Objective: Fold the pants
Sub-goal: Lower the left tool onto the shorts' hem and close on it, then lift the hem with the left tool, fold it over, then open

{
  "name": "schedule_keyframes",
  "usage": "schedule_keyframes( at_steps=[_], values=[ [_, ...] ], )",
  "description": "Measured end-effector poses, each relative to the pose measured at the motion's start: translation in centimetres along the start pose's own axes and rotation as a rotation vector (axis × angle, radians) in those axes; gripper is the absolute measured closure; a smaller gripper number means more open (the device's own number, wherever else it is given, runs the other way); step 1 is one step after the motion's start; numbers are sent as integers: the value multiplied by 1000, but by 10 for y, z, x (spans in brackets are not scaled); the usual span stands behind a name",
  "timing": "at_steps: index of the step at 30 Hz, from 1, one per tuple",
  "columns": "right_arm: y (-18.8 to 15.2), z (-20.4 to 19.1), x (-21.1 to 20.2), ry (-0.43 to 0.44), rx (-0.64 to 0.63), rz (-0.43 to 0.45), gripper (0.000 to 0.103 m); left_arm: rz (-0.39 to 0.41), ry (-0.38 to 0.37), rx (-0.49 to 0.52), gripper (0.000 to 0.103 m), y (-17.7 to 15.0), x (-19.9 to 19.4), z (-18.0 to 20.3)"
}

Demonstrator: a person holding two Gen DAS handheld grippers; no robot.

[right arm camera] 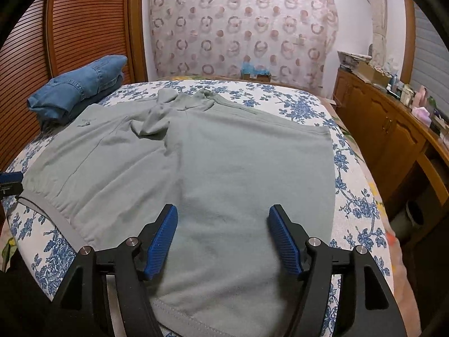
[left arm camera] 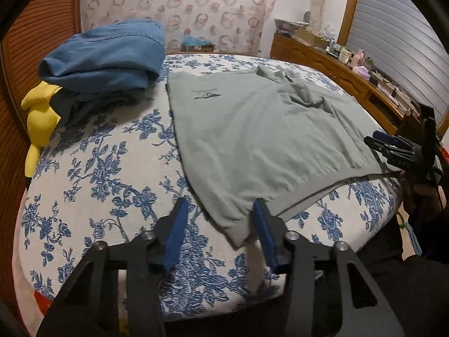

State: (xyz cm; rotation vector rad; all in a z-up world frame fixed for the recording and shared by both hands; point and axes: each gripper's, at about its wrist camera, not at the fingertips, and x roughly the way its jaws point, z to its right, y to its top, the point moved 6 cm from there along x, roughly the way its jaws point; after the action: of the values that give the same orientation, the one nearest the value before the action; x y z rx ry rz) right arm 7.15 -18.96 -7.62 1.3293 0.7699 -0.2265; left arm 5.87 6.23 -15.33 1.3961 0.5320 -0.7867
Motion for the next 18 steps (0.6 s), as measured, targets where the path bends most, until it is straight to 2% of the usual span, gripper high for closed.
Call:
schedule_keyframes(
  at_steps=[4, 7, 8, 12, 18],
  values=[
    [-1, 2, -1, 6, 10, 7, 33, 1, 3, 19, 65, 1, 2, 5],
    [-1, 2, 0, 5, 14, 9, 33, 4, -1, 17, 80, 4, 4, 6],
    [-1, 3, 0, 6, 15, 10, 33, 3, 3, 21, 92, 6, 5, 6],
    [-1, 4, 2, 8, 17, 11, 33, 3, 1, 40, 97, 9, 8, 11],
    [-1, 5, 3, 11, 19, 13, 33, 35, -21, 56, 98, 24, 3, 19]
  ],
)
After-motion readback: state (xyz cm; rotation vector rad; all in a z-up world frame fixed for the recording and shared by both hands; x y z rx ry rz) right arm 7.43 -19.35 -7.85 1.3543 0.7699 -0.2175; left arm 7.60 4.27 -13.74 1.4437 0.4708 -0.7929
